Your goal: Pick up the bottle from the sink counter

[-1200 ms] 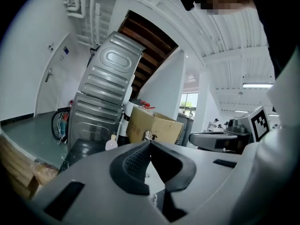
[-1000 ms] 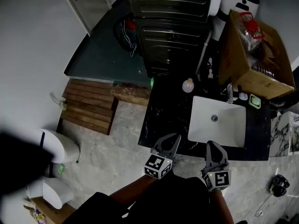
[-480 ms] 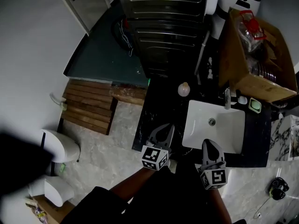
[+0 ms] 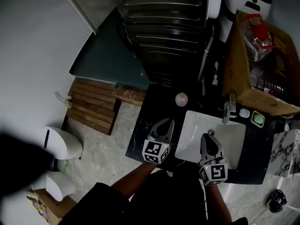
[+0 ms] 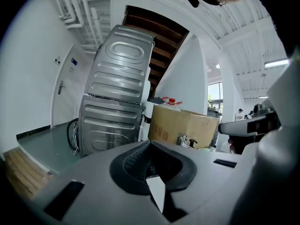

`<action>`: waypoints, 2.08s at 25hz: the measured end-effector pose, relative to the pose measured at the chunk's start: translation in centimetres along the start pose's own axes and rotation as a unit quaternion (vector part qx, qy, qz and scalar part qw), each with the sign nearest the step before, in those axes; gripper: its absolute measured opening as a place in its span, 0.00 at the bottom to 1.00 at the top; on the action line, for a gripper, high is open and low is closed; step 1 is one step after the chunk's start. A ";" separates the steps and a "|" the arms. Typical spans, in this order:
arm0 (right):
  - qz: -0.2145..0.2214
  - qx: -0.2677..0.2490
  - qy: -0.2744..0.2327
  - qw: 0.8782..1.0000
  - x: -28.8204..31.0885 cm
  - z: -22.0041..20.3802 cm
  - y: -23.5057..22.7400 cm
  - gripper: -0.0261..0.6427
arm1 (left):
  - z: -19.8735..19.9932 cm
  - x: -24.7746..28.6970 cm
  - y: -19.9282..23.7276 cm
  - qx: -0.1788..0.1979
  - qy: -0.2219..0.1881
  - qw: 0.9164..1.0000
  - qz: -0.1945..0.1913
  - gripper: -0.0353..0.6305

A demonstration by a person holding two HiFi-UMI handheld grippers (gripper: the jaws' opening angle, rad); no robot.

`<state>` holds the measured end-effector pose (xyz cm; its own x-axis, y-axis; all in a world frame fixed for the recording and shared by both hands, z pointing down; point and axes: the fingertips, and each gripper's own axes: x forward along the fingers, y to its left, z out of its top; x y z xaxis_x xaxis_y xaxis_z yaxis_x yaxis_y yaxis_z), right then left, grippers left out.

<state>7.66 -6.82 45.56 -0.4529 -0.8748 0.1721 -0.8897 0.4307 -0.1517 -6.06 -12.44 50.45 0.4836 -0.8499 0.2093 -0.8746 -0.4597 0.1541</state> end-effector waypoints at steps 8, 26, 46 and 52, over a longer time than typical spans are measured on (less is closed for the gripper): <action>0.033 0.001 0.012 0.999 3.4 -0.7 -1.8 0.10 | -1.9 5.3 1.4 -0.005 0.019 1.000 0.011 0.06; 0.055 0.025 0.035 0.998 7.6 -3.2 -4.7 0.10 | -7.0 15.4 5.1 0.025 0.074 0.996 0.033 0.31; 0.044 0.036 0.068 0.996 9.3 -5.3 -7.3 0.10 | -8.3 19.7 6.3 0.046 0.091 0.994 0.044 0.38; 0.039 0.042 0.071 0.996 9.4 -5.8 -7.5 0.10 | -8.4 20.3 6.8 0.049 0.096 0.993 0.048 0.38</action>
<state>9.77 -16.96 53.98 -0.5297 -0.7962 0.2923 -0.8460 0.4713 -0.2494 -1.85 -30.68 63.85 0.3871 -0.8310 0.3996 -0.9118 -0.4095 0.0317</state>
